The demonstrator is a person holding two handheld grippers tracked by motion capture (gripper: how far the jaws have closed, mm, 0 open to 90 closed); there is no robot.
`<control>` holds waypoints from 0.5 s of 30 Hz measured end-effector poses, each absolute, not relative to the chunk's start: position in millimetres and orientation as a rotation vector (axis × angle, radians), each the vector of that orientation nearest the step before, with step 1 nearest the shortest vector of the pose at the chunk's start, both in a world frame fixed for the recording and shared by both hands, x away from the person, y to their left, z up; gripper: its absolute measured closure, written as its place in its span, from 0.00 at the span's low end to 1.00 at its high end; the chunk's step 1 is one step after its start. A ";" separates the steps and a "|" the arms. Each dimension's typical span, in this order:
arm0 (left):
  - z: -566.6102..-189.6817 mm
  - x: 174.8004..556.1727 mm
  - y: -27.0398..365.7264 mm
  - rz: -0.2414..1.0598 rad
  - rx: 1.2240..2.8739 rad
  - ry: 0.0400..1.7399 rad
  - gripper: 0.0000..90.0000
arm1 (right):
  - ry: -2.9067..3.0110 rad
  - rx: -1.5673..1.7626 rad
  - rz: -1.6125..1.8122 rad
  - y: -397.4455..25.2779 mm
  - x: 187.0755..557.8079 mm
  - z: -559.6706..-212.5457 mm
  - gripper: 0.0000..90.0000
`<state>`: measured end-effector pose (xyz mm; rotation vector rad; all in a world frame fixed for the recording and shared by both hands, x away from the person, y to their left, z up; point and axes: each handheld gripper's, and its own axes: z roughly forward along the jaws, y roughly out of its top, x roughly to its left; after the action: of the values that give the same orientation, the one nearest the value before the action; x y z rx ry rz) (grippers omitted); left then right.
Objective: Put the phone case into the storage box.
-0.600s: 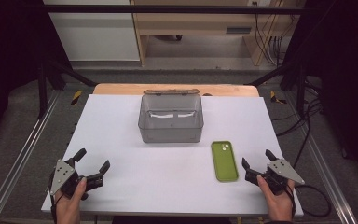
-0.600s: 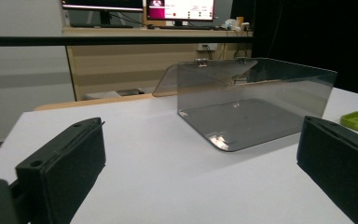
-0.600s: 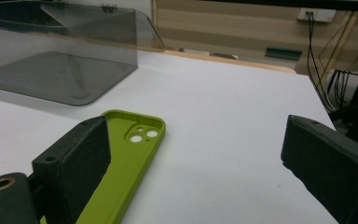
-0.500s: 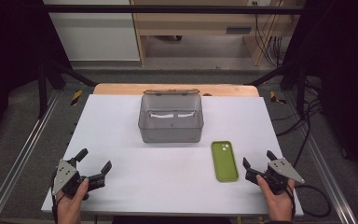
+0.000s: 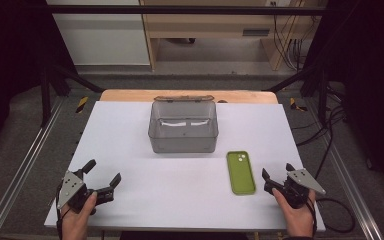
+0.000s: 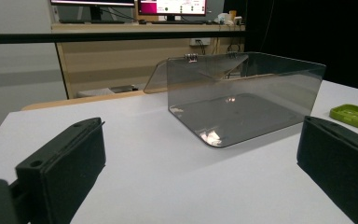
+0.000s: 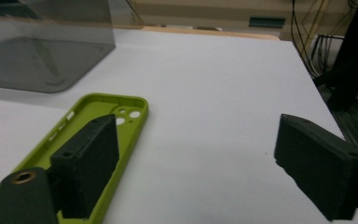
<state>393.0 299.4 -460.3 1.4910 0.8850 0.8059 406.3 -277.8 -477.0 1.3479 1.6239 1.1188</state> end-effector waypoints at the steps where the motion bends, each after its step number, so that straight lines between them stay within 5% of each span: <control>1: -460.5 393.2 299.1 0.804 1.494 0.884 0.01 | 1.624 1.348 1.119 -277.8 406.3 -477.0 0.19; 11: -460.4 392.2 297.2 0.794 1.504 0.880 0.01 | 1.702 1.387 1.060 -268.8 407.2 -469.8 0.47; 15: -460.0 391.7 296.8 0.790 1.503 0.879 0.01 | 1.789 1.406 1.036 -261.0 411.3 -466.0 0.67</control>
<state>391.7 296.8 -460.0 1.5035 0.8790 0.7899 411.3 -261.0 -466.0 1.4060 1.7885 1.0365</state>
